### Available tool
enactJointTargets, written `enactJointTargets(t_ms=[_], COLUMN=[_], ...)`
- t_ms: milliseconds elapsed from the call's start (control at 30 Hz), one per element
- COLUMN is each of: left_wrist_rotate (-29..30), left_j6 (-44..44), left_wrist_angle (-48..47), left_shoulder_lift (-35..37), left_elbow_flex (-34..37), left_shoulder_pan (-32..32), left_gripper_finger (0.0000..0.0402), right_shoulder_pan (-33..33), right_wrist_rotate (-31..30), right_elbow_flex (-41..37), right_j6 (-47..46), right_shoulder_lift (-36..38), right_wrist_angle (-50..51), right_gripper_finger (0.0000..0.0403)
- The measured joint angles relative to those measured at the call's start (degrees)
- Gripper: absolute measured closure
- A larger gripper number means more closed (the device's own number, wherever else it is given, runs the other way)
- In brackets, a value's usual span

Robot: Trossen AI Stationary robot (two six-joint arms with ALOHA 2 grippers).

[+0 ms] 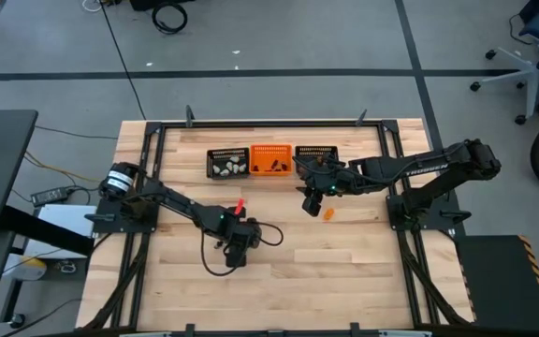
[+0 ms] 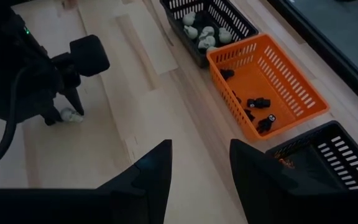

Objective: Sort Halloween decoration
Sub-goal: Put the white skull toy into the left black bin

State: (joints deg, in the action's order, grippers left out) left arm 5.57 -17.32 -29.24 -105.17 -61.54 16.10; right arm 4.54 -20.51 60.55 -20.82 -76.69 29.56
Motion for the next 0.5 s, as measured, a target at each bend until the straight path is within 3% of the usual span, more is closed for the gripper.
enactJointTargets(t_ms=[167,500], left_wrist_rotate=[0.8,0.5], left_j6=[-1.5,-3.2], left_wrist_angle=[0.7,1.3], left_shoulder_lift=[-0.1,-0.1], left_elbow_flex=[0.0,0.0], left_shoulder_pan=[-0.1,-0.1], left_gripper_finger=[0.0278,0.0372], right_shoulder_pan=[0.0,-0.1], right_wrist_rotate=[-0.5,-0.9], right_elbow_flex=[0.0,0.0], right_j6=[0.0,0.4], right_shoulder_lift=[0.0,0.0], right_wrist_angle=[0.1,0.0], right_gripper_finger=[0.0238,0.0238])
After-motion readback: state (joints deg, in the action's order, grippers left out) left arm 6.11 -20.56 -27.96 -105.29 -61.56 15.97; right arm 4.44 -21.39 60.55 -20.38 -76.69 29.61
